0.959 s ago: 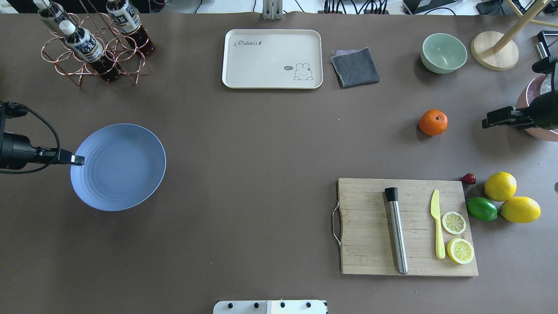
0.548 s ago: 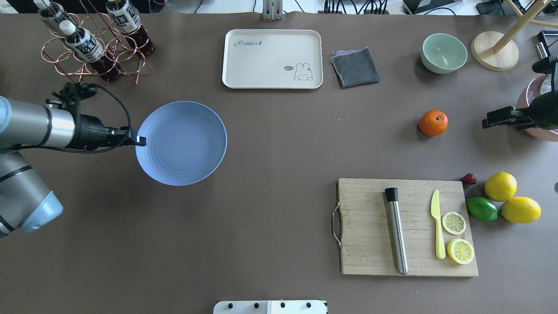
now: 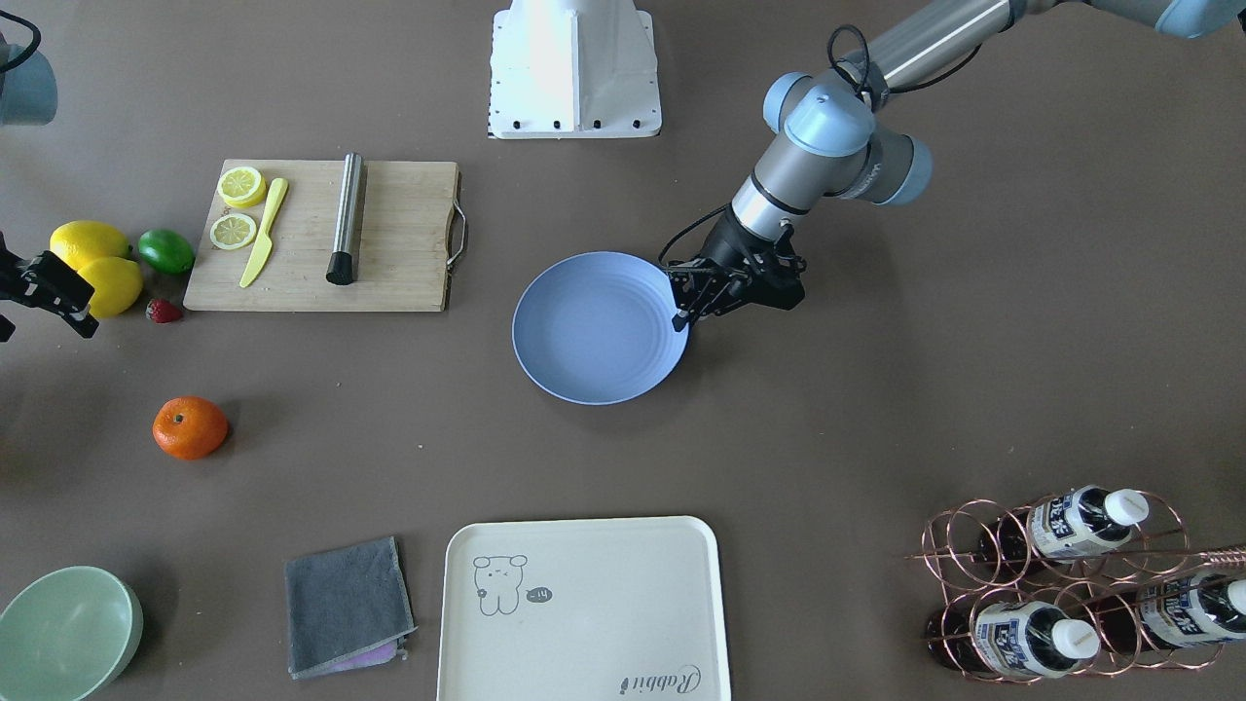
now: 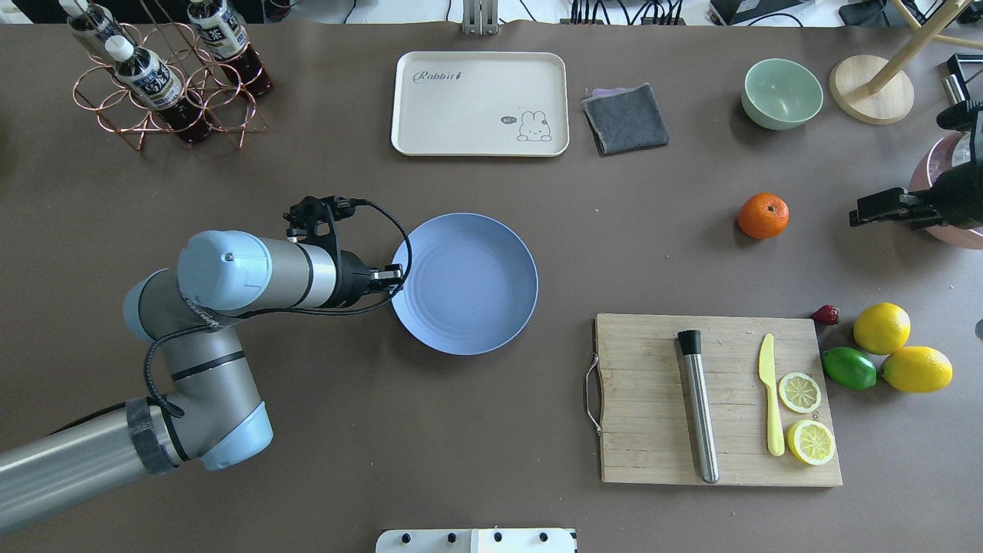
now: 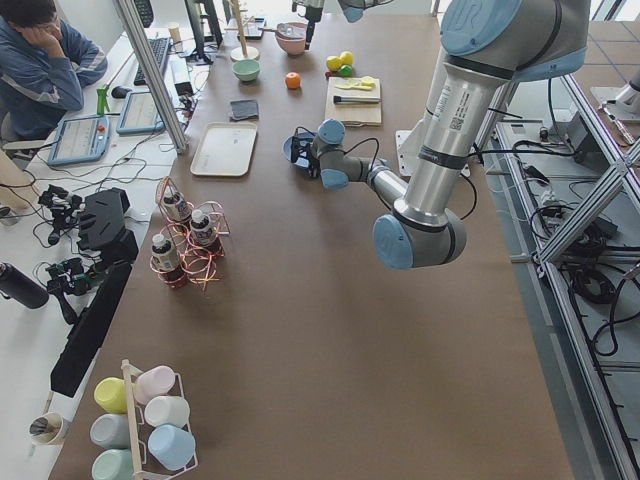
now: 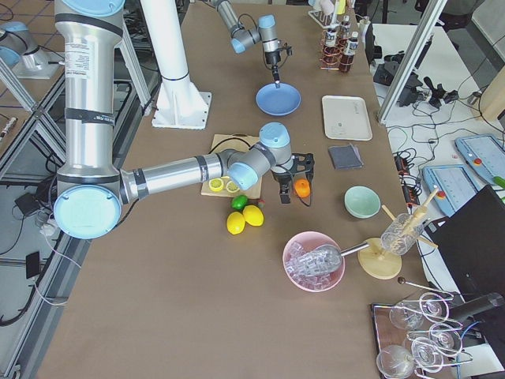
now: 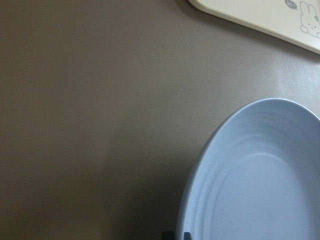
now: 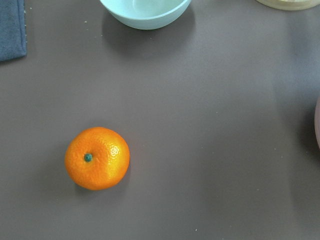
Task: Pick orange to plate
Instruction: 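Push the light-blue plate with the left gripper toward the table center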
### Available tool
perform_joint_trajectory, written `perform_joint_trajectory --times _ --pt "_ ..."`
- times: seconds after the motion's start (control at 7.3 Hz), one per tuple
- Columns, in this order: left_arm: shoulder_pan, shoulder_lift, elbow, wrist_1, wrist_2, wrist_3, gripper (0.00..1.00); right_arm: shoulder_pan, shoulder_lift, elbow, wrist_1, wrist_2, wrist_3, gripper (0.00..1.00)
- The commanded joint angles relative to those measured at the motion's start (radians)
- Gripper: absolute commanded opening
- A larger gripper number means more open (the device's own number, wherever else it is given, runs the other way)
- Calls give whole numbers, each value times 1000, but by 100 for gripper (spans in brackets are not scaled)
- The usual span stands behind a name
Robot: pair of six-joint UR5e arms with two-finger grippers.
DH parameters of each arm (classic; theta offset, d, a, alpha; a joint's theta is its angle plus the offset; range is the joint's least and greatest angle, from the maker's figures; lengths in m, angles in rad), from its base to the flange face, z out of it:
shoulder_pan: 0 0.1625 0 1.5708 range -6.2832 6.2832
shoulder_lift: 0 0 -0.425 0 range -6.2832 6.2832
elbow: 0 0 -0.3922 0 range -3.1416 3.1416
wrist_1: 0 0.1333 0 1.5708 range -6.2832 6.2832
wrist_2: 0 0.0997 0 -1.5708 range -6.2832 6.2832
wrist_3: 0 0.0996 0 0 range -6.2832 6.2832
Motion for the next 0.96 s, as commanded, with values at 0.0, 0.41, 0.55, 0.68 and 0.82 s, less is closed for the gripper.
perform_joint_trajectory --times 0.0,0.41,0.55,0.68,0.82 --pt "13 -56 41 12 28 1 0 0 7 -1 0 0 1 100" --pt "-68 -19 10 12 -22 11 98 -1 30 -9 -2 0 1 100" --pt "-167 60 -34 10 -156 64 98 -3 37 -12 -3 0 1 100" --pt "-288 178 -87 10 -315 227 98 -7 51 -22 -5 0 1 100" --pt "-418 290 -117 6 -434 352 98 -16 79 -41 -3 -6 0 100"
